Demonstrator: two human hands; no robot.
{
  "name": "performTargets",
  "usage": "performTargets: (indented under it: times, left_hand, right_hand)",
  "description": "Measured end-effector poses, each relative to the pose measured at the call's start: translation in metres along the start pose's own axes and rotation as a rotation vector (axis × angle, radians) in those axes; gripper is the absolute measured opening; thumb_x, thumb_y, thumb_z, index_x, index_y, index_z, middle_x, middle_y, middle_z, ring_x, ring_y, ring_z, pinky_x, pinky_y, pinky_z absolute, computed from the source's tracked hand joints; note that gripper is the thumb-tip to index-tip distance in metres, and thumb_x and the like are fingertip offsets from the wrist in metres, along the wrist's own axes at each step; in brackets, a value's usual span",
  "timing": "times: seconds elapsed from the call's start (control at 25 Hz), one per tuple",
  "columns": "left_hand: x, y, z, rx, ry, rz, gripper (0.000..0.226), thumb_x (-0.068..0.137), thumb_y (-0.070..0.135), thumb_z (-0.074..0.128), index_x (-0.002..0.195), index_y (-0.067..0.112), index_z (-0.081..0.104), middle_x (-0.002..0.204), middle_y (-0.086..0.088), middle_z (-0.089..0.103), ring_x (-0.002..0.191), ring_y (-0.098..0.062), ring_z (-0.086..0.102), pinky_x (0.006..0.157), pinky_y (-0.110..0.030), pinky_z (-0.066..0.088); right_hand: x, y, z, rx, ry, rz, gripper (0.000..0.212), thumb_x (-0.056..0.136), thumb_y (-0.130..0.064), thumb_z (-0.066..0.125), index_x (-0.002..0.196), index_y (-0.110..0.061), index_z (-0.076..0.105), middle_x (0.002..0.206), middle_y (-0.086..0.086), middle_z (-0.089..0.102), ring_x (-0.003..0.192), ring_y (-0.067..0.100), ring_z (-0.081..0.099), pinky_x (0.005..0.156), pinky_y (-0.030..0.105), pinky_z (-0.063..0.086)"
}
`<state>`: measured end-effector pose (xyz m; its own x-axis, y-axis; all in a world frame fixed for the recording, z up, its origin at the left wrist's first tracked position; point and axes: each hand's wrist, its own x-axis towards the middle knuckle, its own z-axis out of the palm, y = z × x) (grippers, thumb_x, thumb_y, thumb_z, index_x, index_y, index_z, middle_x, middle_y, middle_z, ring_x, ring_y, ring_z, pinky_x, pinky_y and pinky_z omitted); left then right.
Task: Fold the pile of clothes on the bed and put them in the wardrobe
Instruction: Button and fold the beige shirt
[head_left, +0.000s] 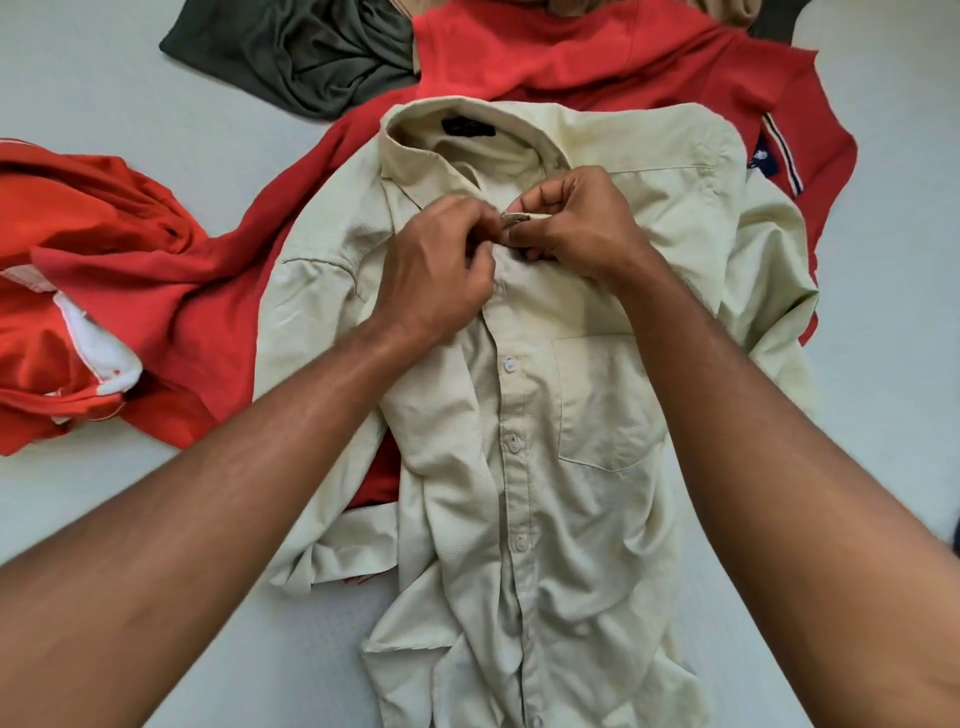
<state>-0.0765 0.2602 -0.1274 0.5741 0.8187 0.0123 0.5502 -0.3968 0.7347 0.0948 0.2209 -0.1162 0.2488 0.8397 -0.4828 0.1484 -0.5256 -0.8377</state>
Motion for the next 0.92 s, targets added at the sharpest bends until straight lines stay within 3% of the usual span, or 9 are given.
performTargets:
  times: [0.2,0.36,0.52,0.68,0.8,0.84,0.92]
  left_hand:
    - [0.001,-0.013,0.006,0.004,0.004,-0.070,0.035,0.087,0.018,0.058,0.119,0.011,0.071,0.104,-0.004,0.066,0.096,-0.019,0.063,0.083,-0.035,0.052]
    - [0.008,-0.010,0.010,0.076,-0.046,-0.091,0.038,0.092,0.022,0.055,0.128,0.021,0.068,0.110,0.004,0.063,0.100,-0.015,0.060,0.079,-0.023,0.044]
    - [0.027,-0.009,0.009,0.067,-0.056,-0.177,0.022,0.092,0.031,0.062,0.108,0.029,0.075,0.102,0.009,0.070,0.094,-0.012,0.064,0.079,-0.027,0.050]
    - [0.039,-0.001,0.012,0.136,-0.063,-0.223,0.010,0.087,0.035,0.071,0.092,0.027,0.074,0.086,0.008,0.071,0.082,-0.015,0.066,0.075,-0.035,0.055]
    - [0.046,0.006,0.013,0.185,-0.117,-0.237,0.004,0.087,0.031,0.071,0.086,0.028,0.071,0.082,0.008,0.068,0.081,-0.015,0.065,0.072,-0.032,0.053]
    - [0.047,0.006,0.013,0.178,-0.138,-0.246,0.004,0.087,0.030,0.070,0.084,0.028,0.070,0.080,0.009,0.067,0.081,-0.014,0.065,0.072,-0.032,0.052]
    - [0.047,0.000,0.010,0.095,-0.166,-0.259,0.005,0.086,0.029,0.069,0.081,0.028,0.068,0.080,0.010,0.067,0.080,-0.012,0.066,0.074,-0.032,0.054]
  right_hand:
    - [0.004,0.008,0.006,-0.086,0.025,-0.017,0.015,0.074,-0.007,0.087,0.085,-0.014,0.079,0.071,0.007,0.076,0.061,0.022,0.072,0.071,0.048,0.064]
    - [-0.006,0.015,0.012,-0.348,0.161,-0.201,0.040,0.078,-0.025,0.085,0.111,-0.018,0.064,0.070,-0.003,0.072,0.063,0.008,0.068,0.064,0.027,0.055]
    - [-0.017,0.024,0.016,-0.445,0.299,-0.394,0.024,0.080,-0.028,0.076,0.096,-0.014,0.064,0.088,-0.010,0.062,0.073,0.007,0.057,0.067,0.035,0.052]
    - [-0.033,0.019,0.017,-0.482,0.483,-0.493,0.025,0.084,-0.022,0.077,0.105,-0.012,0.071,0.116,0.005,0.057,0.083,0.008,0.057,0.068,0.015,0.048]
    - [-0.047,0.010,0.029,-0.336,0.659,-0.367,0.016,0.082,-0.014,0.072,0.097,-0.015,0.075,0.093,-0.005,0.062,0.067,0.007,0.058,0.065,0.021,0.052]
    - [-0.051,0.007,0.035,-0.253,0.691,-0.298,0.011,0.084,-0.018,0.073,0.095,-0.016,0.076,0.077,-0.009,0.063,0.062,0.005,0.058,0.065,0.023,0.053]
    - [-0.059,0.001,0.050,-0.148,0.732,-0.155,0.013,0.088,-0.030,0.074,0.097,-0.020,0.076,0.060,-0.012,0.061,0.058,0.003,0.061,0.064,0.016,0.049]
